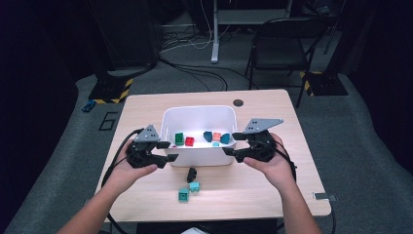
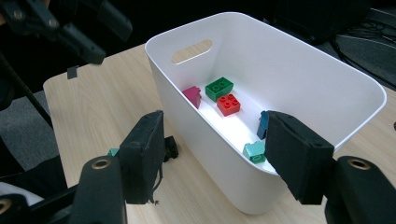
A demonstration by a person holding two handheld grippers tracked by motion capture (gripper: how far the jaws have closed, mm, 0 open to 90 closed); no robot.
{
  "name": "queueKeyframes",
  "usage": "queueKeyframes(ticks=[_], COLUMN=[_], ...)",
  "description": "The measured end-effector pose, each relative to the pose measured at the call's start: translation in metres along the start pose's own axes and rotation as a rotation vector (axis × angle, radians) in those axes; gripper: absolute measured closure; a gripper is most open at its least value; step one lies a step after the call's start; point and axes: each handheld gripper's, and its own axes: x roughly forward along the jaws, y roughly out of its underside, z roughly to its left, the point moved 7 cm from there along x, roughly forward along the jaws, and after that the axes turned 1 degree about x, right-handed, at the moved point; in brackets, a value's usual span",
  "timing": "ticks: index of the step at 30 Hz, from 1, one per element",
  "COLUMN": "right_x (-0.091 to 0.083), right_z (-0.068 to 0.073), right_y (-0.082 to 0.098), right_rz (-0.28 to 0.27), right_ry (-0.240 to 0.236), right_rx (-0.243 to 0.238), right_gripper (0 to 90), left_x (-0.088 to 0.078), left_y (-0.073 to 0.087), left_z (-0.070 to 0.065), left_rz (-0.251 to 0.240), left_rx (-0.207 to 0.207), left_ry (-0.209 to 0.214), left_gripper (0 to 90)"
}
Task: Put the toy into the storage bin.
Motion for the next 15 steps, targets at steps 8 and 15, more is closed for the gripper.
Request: queueKeyframes(ticks=[8, 15], right_x=[0.000, 0.001], right_z=[0.000, 0.001], right_y=[0.000, 0.000], right_rz=[0.000, 0.001], right_ry=[0.001, 0.000], right_rx=[-0.001, -0.001], right_gripper=[37.3, 37.3], left_x=[0.017, 0.033], left_y=[0.030, 0.054], left_z=[-0.006, -0.012], left_rz=[0.032, 0.039], left_rx=[-0.033, -0.070], left_ry=[0.009, -0.001], left_gripper=[43.5, 42.3])
